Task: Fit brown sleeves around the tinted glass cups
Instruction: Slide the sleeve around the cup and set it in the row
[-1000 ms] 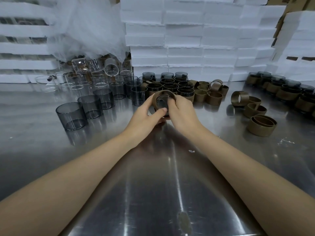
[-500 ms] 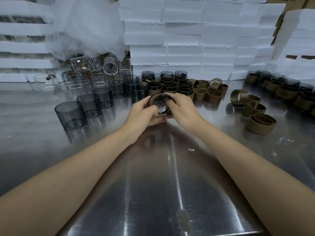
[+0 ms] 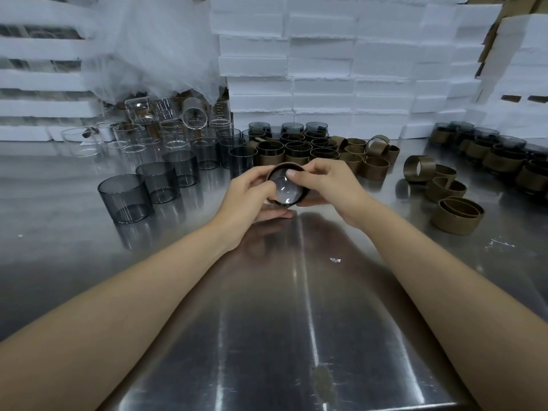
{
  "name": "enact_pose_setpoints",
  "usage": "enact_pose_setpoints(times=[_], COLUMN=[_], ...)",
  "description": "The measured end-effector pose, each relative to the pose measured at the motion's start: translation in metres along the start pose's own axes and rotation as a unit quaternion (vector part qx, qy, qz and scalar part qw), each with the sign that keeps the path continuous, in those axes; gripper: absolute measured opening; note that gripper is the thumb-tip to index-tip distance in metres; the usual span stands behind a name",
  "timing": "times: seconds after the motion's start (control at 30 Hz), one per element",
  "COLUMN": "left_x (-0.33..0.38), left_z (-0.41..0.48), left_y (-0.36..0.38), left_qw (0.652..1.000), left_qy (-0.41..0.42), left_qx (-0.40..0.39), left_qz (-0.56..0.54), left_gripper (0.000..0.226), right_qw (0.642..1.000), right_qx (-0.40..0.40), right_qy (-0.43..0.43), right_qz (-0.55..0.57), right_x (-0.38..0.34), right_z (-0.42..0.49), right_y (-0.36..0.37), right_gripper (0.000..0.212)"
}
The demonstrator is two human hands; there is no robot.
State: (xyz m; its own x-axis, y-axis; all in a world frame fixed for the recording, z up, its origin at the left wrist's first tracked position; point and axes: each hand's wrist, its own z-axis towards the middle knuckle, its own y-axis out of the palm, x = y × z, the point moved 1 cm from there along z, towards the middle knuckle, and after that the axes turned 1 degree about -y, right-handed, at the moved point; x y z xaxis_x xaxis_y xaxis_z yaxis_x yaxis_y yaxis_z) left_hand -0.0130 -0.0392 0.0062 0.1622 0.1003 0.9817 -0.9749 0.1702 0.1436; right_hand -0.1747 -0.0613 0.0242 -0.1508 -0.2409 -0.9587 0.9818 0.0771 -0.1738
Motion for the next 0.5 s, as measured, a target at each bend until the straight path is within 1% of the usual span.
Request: enact_pose_setpoints(times=[0.07,0.1,0.17,0.27,0.33,0.4,0.47,0.5], left_x=[0.0,0.0,0.001,0.002,0.002,0.003,0.004,0.003], left_z=[-0.001,-0.001,0.0,0.0,0.001,0.002,0.001,0.0], left_y=[0.0,-0.001,-0.001,0.0,-0.001,-0.003,-0.003,-0.003], left_qw=[1.0,1.0,0.999,0.995,0.993,0.994,0.994,0.994], left_qy=[0.005,0.016,0.037,0.034,0.02,0.011,-0.002,-0.006], left_qx=[-0.007,-0.007,-0.015,-0.07,-0.087,-0.087,-0.091,-0.09], left_qz=[-0.002,-0.002,-0.008,-0.056,-0.072,-0.065,-0.066,-0.064], left_gripper=[0.046,0.046,0.049,0.043,0.039,0.05,0.063,0.065], right_qw=[0.999,0.997,0.989,0.985,0.982,0.975,0.967,0.962], right_qx=[-0.014,-0.033,-0.08,-0.107,-0.115,-0.12,-0.117,-0.109], right_qy=[0.028,0.044,0.066,0.044,0.042,0.054,0.061,0.065], right_qz=[0.026,0.048,0.105,0.126,0.141,0.179,0.219,0.24], right_x=[0.004,0.007,0.009,0.009,0.009,0.009,0.011,0.01], right_z=[0.001,0.001,0.001,0.001,0.0,0.001,0.003,0.004], right_y=[-0.001,-0.001,0.002,0.005,0.007,0.009,0.009,0.01], right_gripper=[0.017,0.02,0.036,0.056,0.069,0.072,0.068,0.063])
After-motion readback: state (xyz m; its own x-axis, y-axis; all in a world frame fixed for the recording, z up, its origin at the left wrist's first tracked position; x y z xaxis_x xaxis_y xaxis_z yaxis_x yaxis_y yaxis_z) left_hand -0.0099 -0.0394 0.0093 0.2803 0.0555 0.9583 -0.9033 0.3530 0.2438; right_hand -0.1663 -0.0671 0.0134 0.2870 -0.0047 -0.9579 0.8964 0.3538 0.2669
